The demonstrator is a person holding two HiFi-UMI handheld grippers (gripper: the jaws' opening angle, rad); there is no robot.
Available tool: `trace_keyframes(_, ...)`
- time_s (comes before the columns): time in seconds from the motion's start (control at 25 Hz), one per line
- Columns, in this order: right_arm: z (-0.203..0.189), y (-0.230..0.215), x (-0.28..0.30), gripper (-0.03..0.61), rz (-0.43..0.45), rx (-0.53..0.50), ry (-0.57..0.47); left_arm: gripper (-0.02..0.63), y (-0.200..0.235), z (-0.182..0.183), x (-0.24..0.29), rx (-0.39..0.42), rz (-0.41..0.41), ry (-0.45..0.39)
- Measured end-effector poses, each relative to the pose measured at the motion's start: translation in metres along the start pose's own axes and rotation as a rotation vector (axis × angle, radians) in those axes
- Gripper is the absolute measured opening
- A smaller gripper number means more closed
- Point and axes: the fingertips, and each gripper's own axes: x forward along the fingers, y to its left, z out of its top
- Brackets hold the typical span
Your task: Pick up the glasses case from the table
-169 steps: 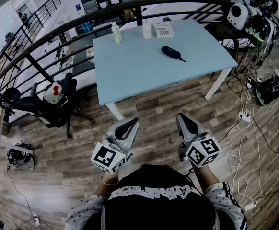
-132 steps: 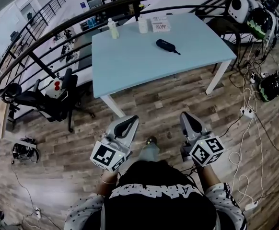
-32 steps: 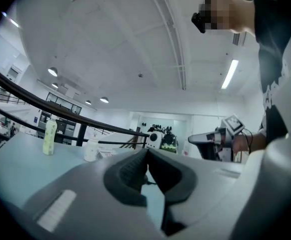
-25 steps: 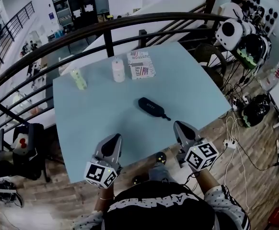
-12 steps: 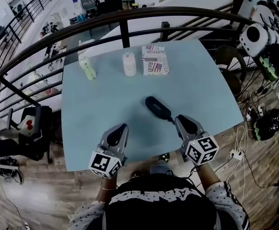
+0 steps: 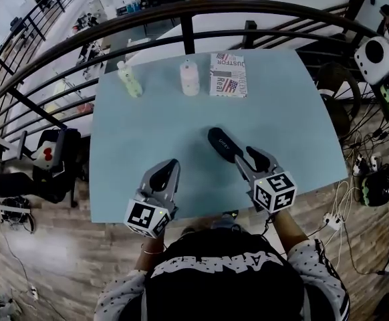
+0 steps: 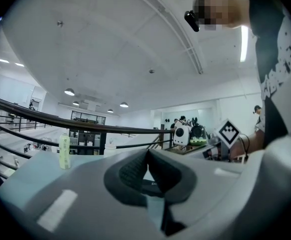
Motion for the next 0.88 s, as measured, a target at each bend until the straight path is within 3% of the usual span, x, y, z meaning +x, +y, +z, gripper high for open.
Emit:
trace_keyframes(0.52,-0.054,-0.014,0.059,0.295,0.149,-0.111,0.243,0.0,-0.012,-0.017,0.018,0.007,0.108,0.032)
trace_keyframes(0.88,-0.085,-0.026,0.1,0.334,0.16,-0.207,0.359,0.0,-0.002,-0.026,0.021,-0.004,0.15,0.039)
